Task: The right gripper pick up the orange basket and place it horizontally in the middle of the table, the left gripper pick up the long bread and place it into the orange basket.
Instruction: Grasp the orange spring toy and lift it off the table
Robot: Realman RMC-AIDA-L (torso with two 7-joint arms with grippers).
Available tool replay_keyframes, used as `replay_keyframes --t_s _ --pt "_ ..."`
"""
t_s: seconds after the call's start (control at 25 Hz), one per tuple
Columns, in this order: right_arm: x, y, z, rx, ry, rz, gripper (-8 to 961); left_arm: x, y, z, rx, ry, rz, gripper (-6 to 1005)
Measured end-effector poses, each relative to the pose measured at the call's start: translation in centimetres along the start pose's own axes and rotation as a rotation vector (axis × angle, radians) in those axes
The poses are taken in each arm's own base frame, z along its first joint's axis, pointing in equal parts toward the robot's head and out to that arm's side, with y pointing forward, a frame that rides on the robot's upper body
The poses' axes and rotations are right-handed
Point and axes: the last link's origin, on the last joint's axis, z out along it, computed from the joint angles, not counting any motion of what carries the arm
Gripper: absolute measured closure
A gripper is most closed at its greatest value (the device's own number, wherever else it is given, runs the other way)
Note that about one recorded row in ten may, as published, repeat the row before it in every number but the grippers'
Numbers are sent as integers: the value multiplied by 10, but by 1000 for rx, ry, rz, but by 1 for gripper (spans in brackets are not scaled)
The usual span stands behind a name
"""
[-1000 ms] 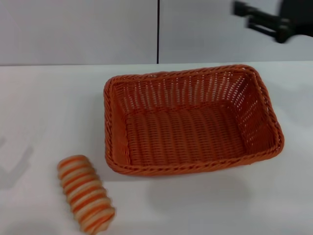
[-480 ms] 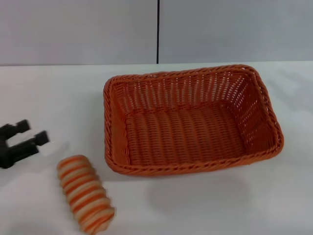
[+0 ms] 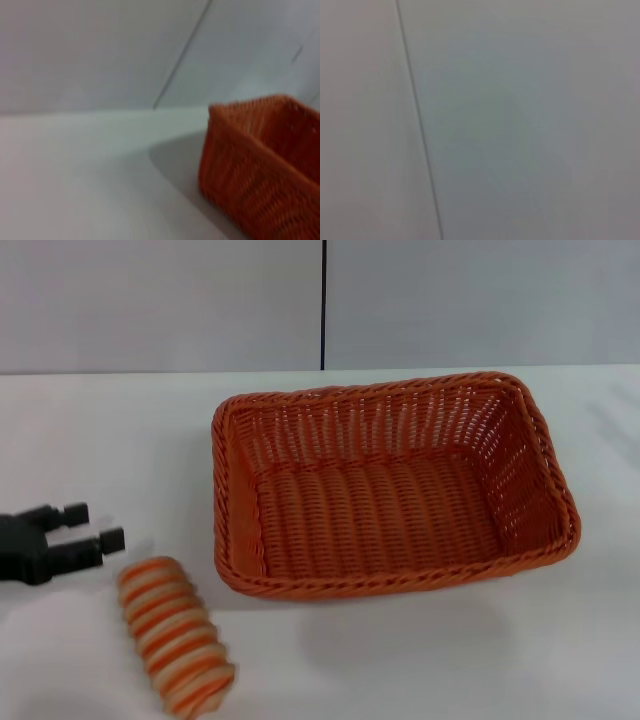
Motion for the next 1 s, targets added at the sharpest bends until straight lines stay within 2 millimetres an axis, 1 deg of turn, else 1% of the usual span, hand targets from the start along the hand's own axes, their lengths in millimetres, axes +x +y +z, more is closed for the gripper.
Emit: replay_keyframes --t_s 0.16,0.36,0.44,0.8,0.92,1.0 --pt "-1 -5 -3 30 -37 20 439 -2 2 3 -21 -51 -20 174" --pt "-3 -8 -1 37 -58 20 439 -6 4 7 -31 -58 -30 174" --pt "-2 -8 -1 40 -61 19 439 -12 5 10 -36 -68 -39 174" --pt "0 -11 -5 65 -84 26 439 -15 7 12 -50 -80 -44 174" --pt "3 -9 -5 57 -84 28 440 -17 7 16 -48 -90 -44 175" --pt "4 -8 -5 47 -84 27 440 -20 7 24 -51 -102 -33 175"
